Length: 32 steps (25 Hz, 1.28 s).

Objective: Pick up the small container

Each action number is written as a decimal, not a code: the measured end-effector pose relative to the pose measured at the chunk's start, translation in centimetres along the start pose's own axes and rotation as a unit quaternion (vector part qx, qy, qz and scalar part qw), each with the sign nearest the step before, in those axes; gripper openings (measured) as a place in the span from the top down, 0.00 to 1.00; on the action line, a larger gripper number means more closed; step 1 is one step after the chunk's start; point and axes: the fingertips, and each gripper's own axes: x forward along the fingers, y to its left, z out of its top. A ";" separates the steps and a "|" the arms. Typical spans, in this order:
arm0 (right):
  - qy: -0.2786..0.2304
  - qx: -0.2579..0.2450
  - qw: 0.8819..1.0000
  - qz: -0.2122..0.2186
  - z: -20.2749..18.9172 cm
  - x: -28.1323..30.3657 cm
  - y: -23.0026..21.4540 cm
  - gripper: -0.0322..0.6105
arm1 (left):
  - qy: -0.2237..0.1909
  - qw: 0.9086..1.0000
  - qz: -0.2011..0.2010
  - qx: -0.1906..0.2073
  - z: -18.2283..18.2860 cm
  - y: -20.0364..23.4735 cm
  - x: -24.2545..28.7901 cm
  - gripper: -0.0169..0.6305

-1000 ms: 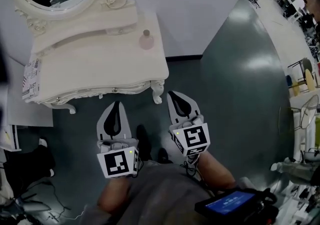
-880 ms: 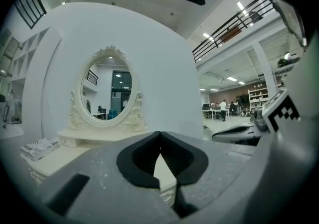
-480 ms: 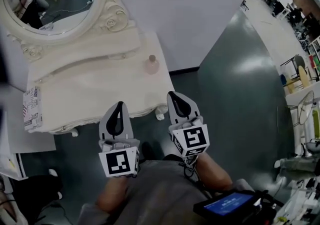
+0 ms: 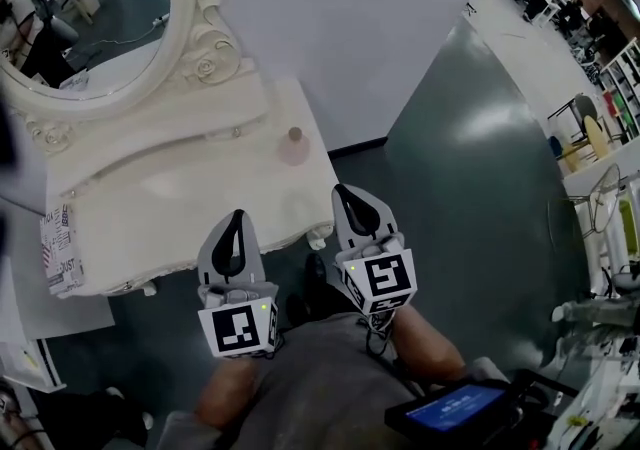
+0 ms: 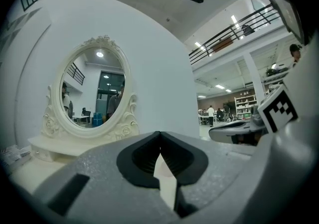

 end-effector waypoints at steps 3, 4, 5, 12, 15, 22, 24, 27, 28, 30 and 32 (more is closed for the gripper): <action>0.006 0.004 1.000 -0.001 -0.6 1.0 -0.4 0.93 | 0.006 1.000 -0.001 0.000 -0.4 0.3 1.1 0.95; 0.008 0.005 1.000 -0.001 -0.7 1.4 -0.6 0.93 | 0.008 1.000 -0.001 0.000 -0.6 0.4 1.6 0.95; 0.009 0.006 1.000 0.001 -0.8 1.8 -0.8 0.93 | 0.009 1.000 -0.001 0.000 -0.6 0.5 2.1 0.95; 0.025 0.032 0.999 0.007 -2.7 5.1 -3.3 0.93 | 0.021 1.000 0.004 0.004 -1.5 0.6 6.3 0.95; 0.025 0.038 0.999 0.010 -2.9 6.8 -4.9 0.93 | 0.027 1.000 0.008 0.010 -1.7 0.4 8.3 0.95; 0.006 0.040 0.998 0.045 -1.3 11.5 -7.3 0.93 | 0.022 0.999 0.042 0.026 -0.2 0.9 12.2 0.95; -0.003 0.037 0.998 0.059 -0.5 12.7 -7.6 0.93 | 0.016 0.998 0.054 0.031 0.7 1.1 12.9 0.95; -0.016 0.032 0.996 0.076 0.8 14.0 -7.7 0.93 | 0.005 0.997 0.070 0.036 1.8 1.4 13.5 0.95; -0.019 0.030 0.996 0.081 1.2 14.3 -7.7 0.93 | 0.003 0.997 0.075 0.037 2.1 1.6 13.6 0.95; -0.024 0.025 0.995 0.089 1.8 14.9 -7.5 0.93 | -0.002 0.996 0.084 0.037 2.6 2.0 13.9 0.95; -0.026 0.021 0.995 0.095 2.1 15.5 -7.5 0.93 | -0.006 0.995 0.090 0.037 2.9 2.3 14.2 0.95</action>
